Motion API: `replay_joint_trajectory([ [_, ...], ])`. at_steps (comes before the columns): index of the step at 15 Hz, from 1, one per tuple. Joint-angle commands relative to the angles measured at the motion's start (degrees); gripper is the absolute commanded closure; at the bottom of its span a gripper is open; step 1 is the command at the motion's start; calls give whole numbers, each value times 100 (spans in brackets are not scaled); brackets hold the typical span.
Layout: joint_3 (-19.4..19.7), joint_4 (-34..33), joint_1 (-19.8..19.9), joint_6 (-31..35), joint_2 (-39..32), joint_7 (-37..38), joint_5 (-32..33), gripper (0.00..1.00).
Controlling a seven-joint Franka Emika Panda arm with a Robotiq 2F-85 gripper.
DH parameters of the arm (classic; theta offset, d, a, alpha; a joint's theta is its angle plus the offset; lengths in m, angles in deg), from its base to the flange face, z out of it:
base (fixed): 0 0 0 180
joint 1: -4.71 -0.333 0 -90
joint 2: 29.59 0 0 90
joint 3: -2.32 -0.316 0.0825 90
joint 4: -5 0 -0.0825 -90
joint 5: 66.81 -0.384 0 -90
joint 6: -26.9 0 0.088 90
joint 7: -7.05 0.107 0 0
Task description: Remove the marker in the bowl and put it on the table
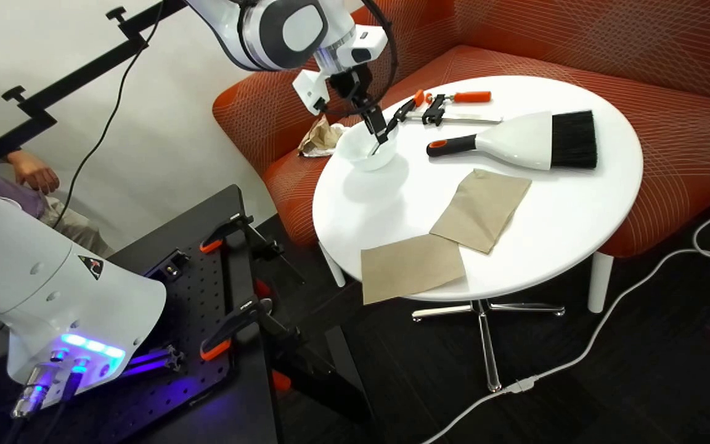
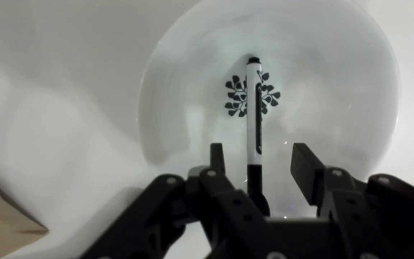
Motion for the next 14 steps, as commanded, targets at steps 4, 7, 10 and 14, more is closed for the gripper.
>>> replay_joint_trajectory([
  [4,221,-293,-233,-99,-309,-65,-157,74],
  [7,239,-278,-285,-81,-303,-59,-163,95],
  [10,294,27,-421,-108,44,39,-160,99],
  [14,696,524,-934,-88,694,315,13,97],
])
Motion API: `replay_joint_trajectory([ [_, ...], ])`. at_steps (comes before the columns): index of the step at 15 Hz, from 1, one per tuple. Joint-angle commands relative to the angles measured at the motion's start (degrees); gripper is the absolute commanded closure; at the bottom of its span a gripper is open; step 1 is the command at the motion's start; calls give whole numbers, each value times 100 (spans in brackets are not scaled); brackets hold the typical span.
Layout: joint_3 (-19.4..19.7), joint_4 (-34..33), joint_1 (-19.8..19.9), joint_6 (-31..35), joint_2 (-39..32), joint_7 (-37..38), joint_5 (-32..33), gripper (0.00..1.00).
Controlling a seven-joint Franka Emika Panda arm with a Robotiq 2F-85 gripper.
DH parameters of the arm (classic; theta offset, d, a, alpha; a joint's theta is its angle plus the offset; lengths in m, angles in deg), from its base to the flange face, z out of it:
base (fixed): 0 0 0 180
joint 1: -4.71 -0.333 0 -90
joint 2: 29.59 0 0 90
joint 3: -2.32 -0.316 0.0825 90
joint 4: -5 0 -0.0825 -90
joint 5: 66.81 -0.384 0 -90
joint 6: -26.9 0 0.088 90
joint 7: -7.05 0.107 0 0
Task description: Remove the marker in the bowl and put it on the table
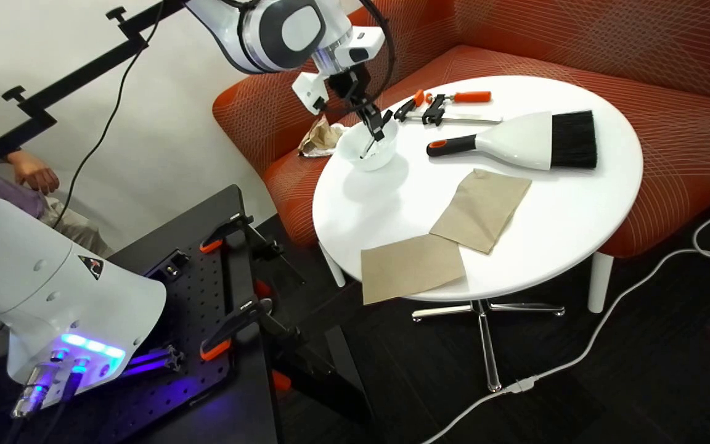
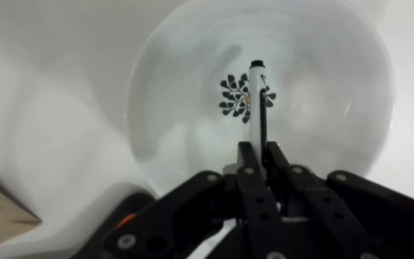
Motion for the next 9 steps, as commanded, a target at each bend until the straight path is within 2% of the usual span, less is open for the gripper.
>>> replay_joint_trajectory([
  [1,578,720,-691,-112,935,428,106,97],
  [5,1395,1314,-1433,-108,1742,1091,614,97],
  [7,1749,1508,-1614,-120,2021,1503,953,97],
  [9,1995,1602,-1629,-164,2170,1913,1323,97],
])
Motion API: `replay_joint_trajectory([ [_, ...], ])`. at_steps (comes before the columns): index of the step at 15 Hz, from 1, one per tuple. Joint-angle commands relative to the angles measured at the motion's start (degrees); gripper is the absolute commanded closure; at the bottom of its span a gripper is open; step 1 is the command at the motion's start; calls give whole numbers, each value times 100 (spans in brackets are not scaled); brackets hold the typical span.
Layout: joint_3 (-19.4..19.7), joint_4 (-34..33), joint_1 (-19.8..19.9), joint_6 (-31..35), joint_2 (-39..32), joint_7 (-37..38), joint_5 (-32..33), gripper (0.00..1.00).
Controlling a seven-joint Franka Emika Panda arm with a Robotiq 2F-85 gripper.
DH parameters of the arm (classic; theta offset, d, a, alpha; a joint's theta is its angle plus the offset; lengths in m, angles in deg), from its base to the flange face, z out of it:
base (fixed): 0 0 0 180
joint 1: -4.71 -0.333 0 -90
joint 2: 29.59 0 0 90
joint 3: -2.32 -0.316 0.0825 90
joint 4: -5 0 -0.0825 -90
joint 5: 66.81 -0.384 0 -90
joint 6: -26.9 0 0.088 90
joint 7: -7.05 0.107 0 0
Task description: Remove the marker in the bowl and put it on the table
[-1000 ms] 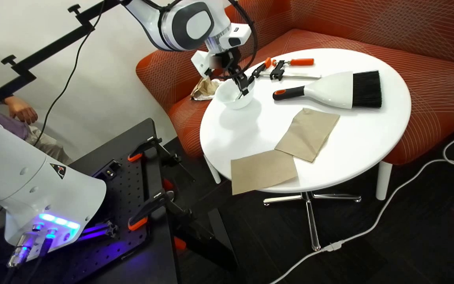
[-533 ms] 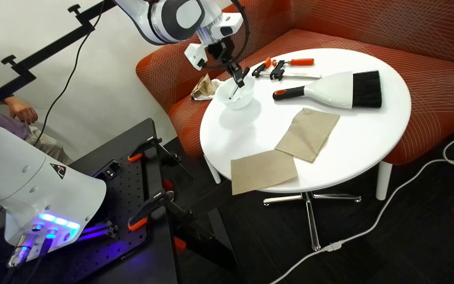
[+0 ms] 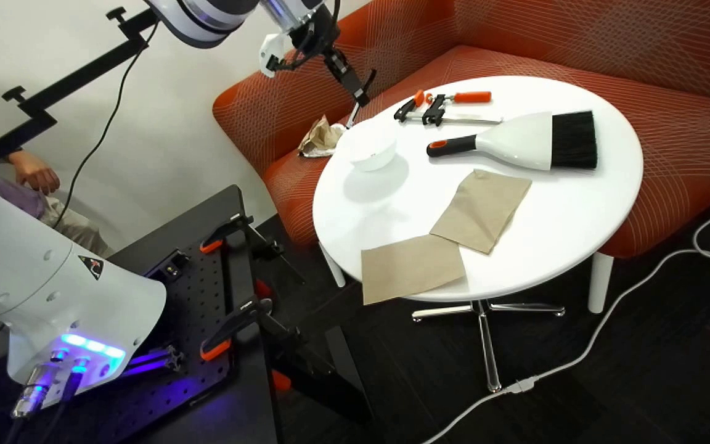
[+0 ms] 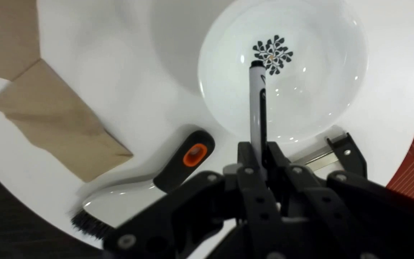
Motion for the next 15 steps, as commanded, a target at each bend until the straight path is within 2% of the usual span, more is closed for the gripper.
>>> replay_joint_trajectory([
  [1,438,336,-50,-164,450,728,658,97],
  [2,497,306,25,-196,413,881,847,97],
  [3,787,287,-187,-226,344,915,815,97],
  [6,1024,185,-142,-343,103,1059,877,97],
  [7,785,160,190,-411,81,1189,1032,97],
  [15,181,167,1046,-467,-554,1484,765,97],
])
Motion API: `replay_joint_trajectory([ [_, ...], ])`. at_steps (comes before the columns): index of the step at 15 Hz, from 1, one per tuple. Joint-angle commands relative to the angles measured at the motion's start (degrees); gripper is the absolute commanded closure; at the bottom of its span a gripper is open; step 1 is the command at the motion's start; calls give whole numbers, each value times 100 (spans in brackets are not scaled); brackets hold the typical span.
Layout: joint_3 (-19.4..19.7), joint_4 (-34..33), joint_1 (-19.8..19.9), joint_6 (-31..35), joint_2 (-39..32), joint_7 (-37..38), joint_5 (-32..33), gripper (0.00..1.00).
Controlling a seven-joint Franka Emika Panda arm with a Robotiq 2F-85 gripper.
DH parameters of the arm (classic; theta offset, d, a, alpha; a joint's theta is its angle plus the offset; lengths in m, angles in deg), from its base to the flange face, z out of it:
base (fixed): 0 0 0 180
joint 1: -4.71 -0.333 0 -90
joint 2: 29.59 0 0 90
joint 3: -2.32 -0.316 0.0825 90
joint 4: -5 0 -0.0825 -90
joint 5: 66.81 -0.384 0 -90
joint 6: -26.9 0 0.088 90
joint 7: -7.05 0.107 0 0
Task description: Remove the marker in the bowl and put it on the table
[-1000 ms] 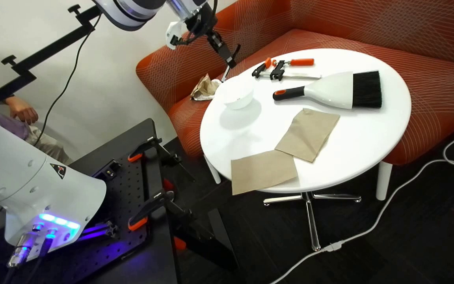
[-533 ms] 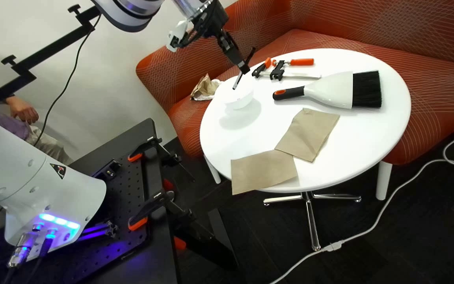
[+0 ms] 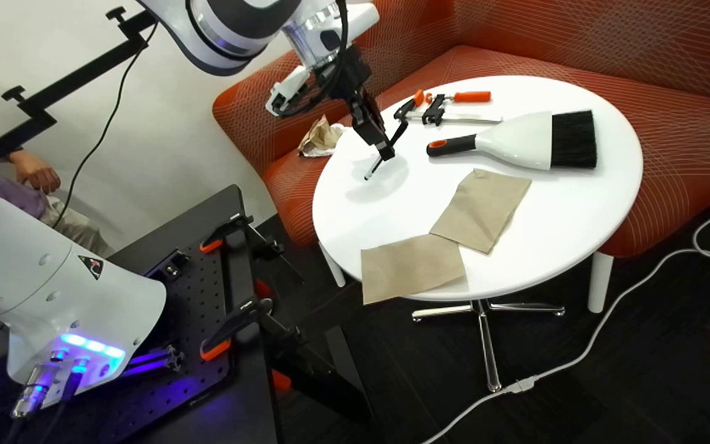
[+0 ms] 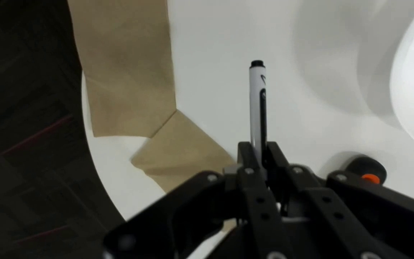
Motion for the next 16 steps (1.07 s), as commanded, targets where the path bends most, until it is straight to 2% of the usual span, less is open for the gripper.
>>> replay_joint_trajectory([
  [1,-289,-68,403,-17,-346,266,-127,97],
  [5,-499,-115,769,91,-751,138,-463,97],
  [10,-983,-252,1290,164,-1072,-230,-1087,97],
  [16,-1004,-399,1350,61,-1272,-252,-1544,97],
])
